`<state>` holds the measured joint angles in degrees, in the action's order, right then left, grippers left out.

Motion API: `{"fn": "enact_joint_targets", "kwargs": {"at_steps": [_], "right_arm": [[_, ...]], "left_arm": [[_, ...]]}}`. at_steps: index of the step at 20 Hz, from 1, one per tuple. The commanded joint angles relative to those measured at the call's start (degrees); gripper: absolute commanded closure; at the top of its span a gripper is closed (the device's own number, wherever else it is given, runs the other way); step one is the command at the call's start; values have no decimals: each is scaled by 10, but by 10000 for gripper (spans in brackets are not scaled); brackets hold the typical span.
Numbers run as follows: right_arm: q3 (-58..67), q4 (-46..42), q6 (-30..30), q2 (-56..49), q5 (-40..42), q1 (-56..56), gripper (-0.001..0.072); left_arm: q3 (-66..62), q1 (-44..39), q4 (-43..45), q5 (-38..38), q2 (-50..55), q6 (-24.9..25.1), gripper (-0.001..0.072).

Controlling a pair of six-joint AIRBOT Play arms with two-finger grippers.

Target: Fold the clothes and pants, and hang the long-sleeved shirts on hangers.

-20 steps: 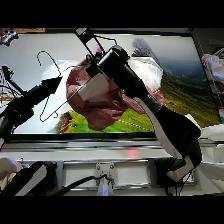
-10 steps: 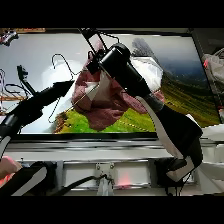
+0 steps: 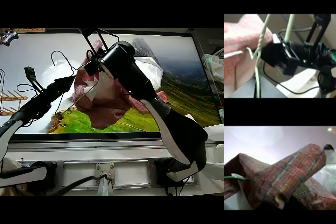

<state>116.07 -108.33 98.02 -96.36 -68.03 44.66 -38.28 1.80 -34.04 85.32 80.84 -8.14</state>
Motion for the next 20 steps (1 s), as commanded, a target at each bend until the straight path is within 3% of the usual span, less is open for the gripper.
{"fn": "enact_joint_targets", "kwargs": {"at_steps": [1, 10, 20], "right_arm": [[0, 24, -1, 11, -21, 7, 689], [1, 33, -2, 21, -32, 57, 691], [0, 47, -3, 43, -79, 69, 692]], "left_arm": [[-23, 0, -21, 18, 42, 11, 700], [-68, -28, -10, 15, 49, 17, 701], [-125, -21, 5, 112, 113, 45, 701]]}}
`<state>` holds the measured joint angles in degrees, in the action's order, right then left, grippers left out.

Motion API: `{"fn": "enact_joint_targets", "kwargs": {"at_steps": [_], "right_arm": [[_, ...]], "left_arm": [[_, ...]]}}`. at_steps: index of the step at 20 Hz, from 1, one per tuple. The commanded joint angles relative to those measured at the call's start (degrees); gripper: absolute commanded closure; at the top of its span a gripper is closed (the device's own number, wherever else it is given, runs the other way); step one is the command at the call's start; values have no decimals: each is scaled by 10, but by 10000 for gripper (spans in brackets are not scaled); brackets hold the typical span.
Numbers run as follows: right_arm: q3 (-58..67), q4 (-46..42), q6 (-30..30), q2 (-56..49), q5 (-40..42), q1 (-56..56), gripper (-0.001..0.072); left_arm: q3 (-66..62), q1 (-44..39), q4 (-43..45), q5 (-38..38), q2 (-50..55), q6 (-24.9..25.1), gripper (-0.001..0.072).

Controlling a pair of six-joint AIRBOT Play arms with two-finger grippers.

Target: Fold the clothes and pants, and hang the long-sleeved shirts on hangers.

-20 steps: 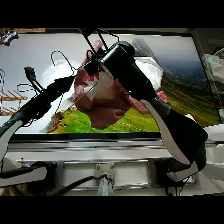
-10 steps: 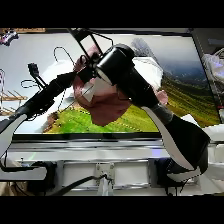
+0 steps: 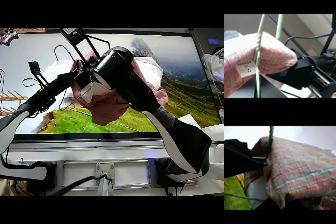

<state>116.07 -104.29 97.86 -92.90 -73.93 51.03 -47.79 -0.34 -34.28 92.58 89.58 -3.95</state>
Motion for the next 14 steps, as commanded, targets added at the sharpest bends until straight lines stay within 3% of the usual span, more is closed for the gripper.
{"fn": "enact_joint_targets", "kwargs": {"at_steps": [1, 9, 14], "right_arm": [[0, 12, -5, 12, -26, 5, 692], [1, 99, -40, 36, -69, 5, 690], [1, 130, -46, 45, -109, 5, 690]], "left_arm": [[-44, 0, 6, 59, 34, 4, 701], [-71, 0, 22, 136, 43, 5, 701], [-71, -7, 45, 136, 43, 3, 701]]}}
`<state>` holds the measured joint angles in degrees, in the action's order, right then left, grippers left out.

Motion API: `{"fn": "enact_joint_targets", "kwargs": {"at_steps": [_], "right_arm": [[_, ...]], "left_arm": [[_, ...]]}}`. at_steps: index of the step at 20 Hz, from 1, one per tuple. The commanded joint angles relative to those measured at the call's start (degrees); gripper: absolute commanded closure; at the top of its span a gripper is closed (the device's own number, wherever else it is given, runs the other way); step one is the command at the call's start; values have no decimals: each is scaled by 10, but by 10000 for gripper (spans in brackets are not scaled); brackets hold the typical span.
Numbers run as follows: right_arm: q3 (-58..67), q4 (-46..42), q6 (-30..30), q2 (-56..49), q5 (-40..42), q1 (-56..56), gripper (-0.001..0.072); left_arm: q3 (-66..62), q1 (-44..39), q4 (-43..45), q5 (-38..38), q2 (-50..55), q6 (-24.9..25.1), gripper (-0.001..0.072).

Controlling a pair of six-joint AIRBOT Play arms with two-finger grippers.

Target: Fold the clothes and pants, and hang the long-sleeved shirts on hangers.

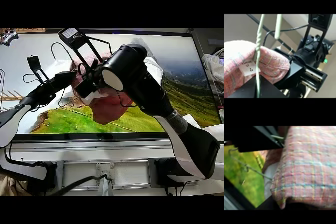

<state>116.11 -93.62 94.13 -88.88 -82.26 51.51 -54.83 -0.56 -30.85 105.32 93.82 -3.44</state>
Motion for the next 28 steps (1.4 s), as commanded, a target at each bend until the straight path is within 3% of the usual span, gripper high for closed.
{"fn": "enact_joint_targets", "kwargs": {"at_steps": [1, 5, 7, 8, 10, 14, 16, 17, 19, 20, 21, 22, 24, 28], "right_arm": [[0, 23, -8, 5, -30, 0, 691], [0, 20, -38, 15, -35, 0, 684], [0, 16, -53, 24, -35, 0, 643], [0, 10, -57, 29, -35, 0, 595], [0, 2, -80, 40, -36, 0, 391], [0, -20, -132, 80, -35, 0, 377], [0, -76, -206, 105, -37, 0, 385], [0, -118, -282, 115, -41, 0, 435], [0, -184, -438, 131, -52, -8, 397], [0, -174, -441, 134, -48, -24, 335], [0, -137, -420, 135, -48, -45, 150], [-1, -68, -415, 134, -45, -74, 21], [-15, 48, -430, 134, -30, -129, 5], [-46, 158, -435, 133, -24, -208, 8]], "left_arm": [[-1, -9, 11, 8, 0, -7, 701], [-1, -29, 10, 8, 0, -8, 701], [-1, -34, 11, 8, 0, -8, 701], [-1, -37, 10, 8, 0, -8, 701], [-1, -41, 10, 8, 0, -8, 701], [-1, -52, 8, 8, -1, -7, 702], [-1, -56, 8, 8, -1, -5, 702], [-1, -57, 8, 8, -1, -5, 702], [-1, -59, 9, 8, -1, -6, 702], [-1, -59, 9, 8, -1, -6, 702], [-1, -59, 9, 8, -1, -6, 702], [-1, -59, 9, 8, -1, -6, 702], [-1, -59, 9, 8, -1, -6, 701], [-1, -59, 8, 8, 0, -6, 702]]}}
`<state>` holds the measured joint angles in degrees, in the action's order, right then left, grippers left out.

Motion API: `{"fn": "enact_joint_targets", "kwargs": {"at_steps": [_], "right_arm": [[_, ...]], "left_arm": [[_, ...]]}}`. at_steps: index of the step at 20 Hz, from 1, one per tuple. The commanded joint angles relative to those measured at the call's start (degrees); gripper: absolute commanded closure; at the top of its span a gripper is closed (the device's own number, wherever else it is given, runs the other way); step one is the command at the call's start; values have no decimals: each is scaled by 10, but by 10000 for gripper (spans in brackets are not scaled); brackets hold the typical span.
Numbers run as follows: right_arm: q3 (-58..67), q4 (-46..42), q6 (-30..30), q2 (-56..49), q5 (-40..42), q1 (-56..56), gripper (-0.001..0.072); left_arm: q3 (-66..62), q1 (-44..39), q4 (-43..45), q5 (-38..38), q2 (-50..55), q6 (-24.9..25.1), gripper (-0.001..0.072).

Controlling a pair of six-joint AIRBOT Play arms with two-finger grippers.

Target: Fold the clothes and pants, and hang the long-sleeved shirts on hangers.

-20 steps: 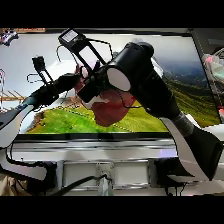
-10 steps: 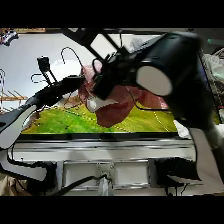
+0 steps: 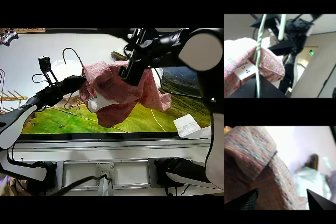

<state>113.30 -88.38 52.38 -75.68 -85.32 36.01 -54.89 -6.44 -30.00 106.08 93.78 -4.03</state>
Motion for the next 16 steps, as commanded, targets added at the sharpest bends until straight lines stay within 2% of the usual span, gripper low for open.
{"fn": "enact_joint_targets", "kwargs": {"at_steps": [1, 7, 8, 9, 10, 11, 12, 14, 15, 16], "right_arm": [[-24, 119, -17, 1, 6, -63, 9], [-50, 144, -21, -45, 21, -79, 12], [-50, 149, -21, -57, 28, -79, 44], [-50, 153, -22, -67, 33, -79, 130], [-50, 153, -22, -75, 40, -79, 300], [-50, 152, -27, -80, 42, -79, 528], [-50, 152, -33, -82, 43, -79, 692], [-50, 150, -42, -81, 50, -79, 689], [-50, 150, -43, -81, 54, -79, 690], [-50, 151, -51, -81, 54, -79, 691]], "left_arm": [[0, 0, 0, 0, 1, 0, 701], [0, 0, 0, 0, 1, 0, 700], [0, 0, 0, 0, 1, 0, 700], [0, 0, 0, 0, 1, 0, 700], [0, 0, 0, 0, 1, 0, 700], [0, 0, 0, 0, 1, 0, 700], [0, 0, 0, 0, 1, 0, 699], [0, 0, -1, 0, 1, 0, 693], [0, 0, -3, 0, 1, 0, 559], [0, 0, -9, 0, 1, 0, 391]]}}
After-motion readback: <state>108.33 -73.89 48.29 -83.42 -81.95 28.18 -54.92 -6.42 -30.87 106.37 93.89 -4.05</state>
